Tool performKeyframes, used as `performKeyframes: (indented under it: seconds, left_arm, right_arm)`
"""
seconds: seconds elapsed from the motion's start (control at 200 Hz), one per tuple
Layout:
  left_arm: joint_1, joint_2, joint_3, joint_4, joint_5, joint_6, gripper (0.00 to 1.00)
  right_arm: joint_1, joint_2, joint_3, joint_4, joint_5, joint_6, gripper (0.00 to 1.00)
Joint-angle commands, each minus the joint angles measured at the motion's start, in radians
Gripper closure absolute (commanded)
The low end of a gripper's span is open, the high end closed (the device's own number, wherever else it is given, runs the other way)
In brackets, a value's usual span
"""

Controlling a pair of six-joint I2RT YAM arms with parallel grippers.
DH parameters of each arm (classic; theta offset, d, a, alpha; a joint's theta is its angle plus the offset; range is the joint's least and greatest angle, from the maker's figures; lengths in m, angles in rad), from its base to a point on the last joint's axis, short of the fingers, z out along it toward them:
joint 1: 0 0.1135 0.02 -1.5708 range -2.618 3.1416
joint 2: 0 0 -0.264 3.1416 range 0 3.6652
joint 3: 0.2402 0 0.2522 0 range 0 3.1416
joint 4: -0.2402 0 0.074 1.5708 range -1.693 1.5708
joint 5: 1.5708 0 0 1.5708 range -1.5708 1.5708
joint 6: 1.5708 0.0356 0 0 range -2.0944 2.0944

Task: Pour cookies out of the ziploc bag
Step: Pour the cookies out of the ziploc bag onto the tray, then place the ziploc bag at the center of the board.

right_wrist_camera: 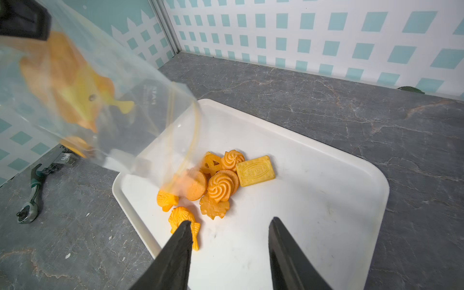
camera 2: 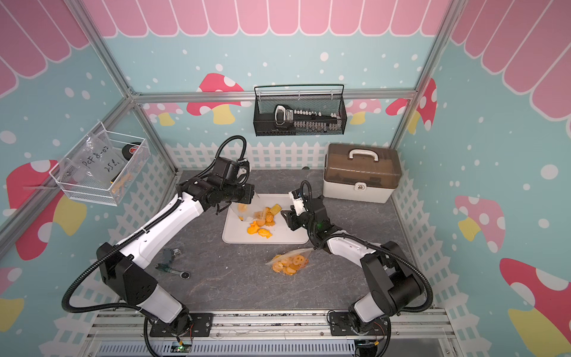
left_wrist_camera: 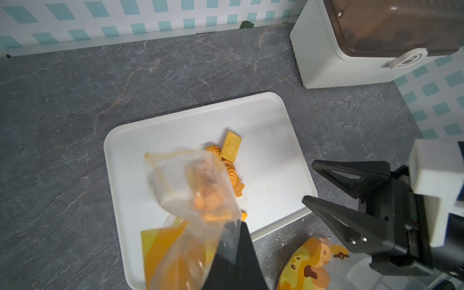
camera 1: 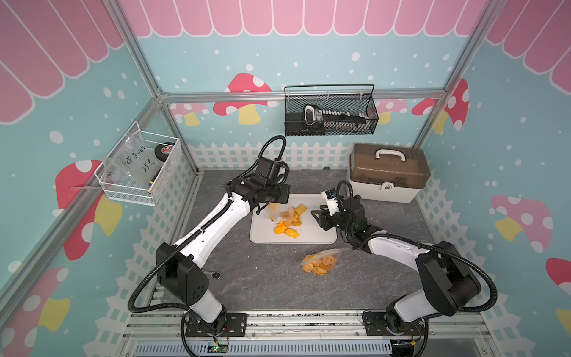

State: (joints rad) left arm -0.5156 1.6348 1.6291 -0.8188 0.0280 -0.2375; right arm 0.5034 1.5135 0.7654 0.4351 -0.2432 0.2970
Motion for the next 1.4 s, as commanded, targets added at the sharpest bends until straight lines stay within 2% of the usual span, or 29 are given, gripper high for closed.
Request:
performKeyframes:
  seconds: [0.0, 0.24, 0.395, 0.49, 0.575, 0.716, 0.796, 0.906, 1.071, 1.111, 1.151, 1.246, 1.341, 1.396]
  left_arm:
    - [-0.009, 0.004, 0.034, -0.054, -0.050, 0.035, 1.00]
    - [-0.010, -0.057, 0.053, -0.047, -0.114, 0.036, 1.00]
    - [0.010, -0.152, -0.052, 0.056, -0.183, 0.009, 1.00]
    - [0.068, -0.261, -0.231, 0.195, -0.213, -0.048, 1.00]
    - [0.140, -0.409, -0.434, 0.344, -0.231, -0.119, 1.00]
    - [0.206, -0.682, -0.784, 0.548, -0.337, -0.213, 1.00]
    - [0.252, -0.787, -0.948, 0.631, -0.341, -0.267, 1.00]
    - [0.310, -0.856, -1.118, 0.747, -0.334, -0.349, 1.00]
    - [0.363, -0.823, -1.212, 0.830, -0.281, -0.409, 1.00]
    - [0.369, -0.813, -1.227, 0.849, -0.261, -0.417, 0.96]
    - [0.372, -0.807, -1.244, 0.871, -0.239, -0.426, 0.88]
    - [0.376, -0.800, -1.268, 0.886, -0.196, -0.440, 0.55]
    - [0.378, -0.811, -1.270, 0.867, -0.155, -0.433, 0.16]
    - [0.377, -0.829, -1.257, 0.834, -0.143, -0.423, 0.06]
  right_arm:
    - [-0.005, -0.015, -0.009, 0.025, 0.004, 0.005, 0.52]
    - [-0.006, -0.009, -0.001, 0.019, 0.002, 0.007, 0.52]
    - [-0.006, -0.011, -0.003, 0.020, 0.004, 0.007, 0.51]
    - [-0.007, -0.013, -0.006, 0.021, 0.005, 0.009, 0.52]
    - [-0.007, -0.012, -0.010, 0.032, 0.003, 0.014, 0.52]
    - [-0.007, -0.017, -0.021, 0.054, -0.007, 0.018, 0.52]
    - [-0.008, -0.031, -0.033, 0.056, 0.003, 0.013, 0.52]
    - [-0.008, -0.053, -0.055, 0.061, 0.019, 0.011, 0.52]
    - [-0.010, -0.046, -0.053, 0.068, 0.015, 0.016, 0.51]
    - [-0.011, -0.042, -0.051, 0.070, 0.013, 0.018, 0.51]
    - [-0.011, -0.041, -0.052, 0.069, 0.013, 0.018, 0.52]
    - [-0.013, -0.039, -0.051, 0.068, 0.012, 0.019, 0.51]
    - [-0.013, -0.035, -0.045, 0.068, 0.006, 0.021, 0.50]
    - [-0.013, -0.036, -0.045, 0.068, 0.000, 0.020, 0.50]
